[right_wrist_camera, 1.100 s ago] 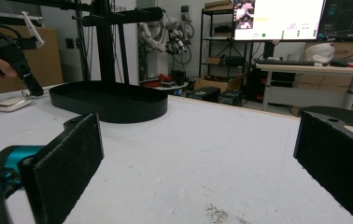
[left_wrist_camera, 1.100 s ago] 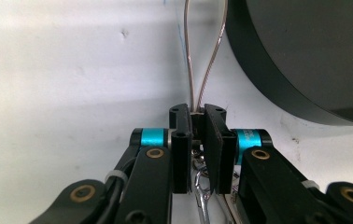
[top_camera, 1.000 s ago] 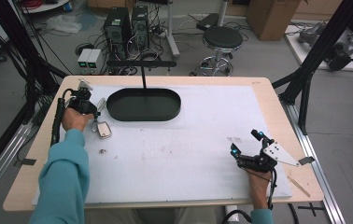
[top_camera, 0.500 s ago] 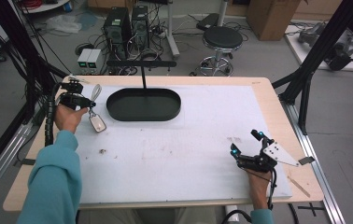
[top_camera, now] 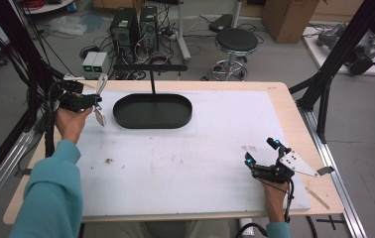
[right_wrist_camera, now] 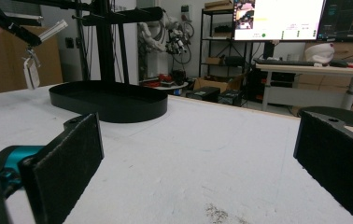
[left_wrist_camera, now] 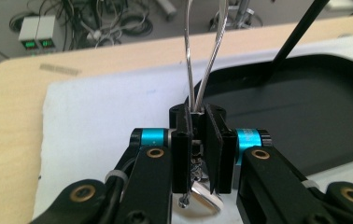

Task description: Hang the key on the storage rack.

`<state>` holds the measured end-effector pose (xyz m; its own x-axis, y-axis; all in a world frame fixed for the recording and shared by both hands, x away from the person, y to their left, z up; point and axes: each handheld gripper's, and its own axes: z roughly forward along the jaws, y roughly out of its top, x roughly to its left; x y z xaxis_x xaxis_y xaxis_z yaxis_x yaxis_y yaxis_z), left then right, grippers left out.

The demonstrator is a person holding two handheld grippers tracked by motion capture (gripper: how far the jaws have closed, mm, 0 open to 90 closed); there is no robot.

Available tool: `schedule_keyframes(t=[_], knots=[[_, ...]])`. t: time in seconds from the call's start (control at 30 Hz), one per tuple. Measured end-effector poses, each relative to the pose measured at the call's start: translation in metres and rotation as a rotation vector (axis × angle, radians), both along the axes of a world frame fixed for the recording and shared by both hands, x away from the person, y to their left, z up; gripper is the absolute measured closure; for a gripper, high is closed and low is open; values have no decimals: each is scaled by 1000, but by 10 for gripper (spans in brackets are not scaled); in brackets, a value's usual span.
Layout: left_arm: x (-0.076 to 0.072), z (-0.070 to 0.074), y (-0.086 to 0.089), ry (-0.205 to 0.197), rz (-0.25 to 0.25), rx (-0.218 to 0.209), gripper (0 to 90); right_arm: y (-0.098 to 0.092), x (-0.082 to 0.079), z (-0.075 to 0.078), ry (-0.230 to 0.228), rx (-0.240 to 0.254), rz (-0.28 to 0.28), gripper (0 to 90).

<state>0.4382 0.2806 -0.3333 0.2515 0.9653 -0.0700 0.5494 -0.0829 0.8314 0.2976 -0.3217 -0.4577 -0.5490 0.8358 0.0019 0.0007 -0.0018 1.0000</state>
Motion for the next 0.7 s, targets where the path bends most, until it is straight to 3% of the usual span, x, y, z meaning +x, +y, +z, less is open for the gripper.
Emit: schedule_keyframes(t=[0.23,0.37,0.7], knots=[[-4,10,-10,-79,-32,9,814,0,0,0,2,4,0,7],[-5,15,-16,-115,-44,-13,814,0,0,0,3,3,0,7],[1,17,-32,-140,-54,8,814,0,0,0,1,6,2,7]])
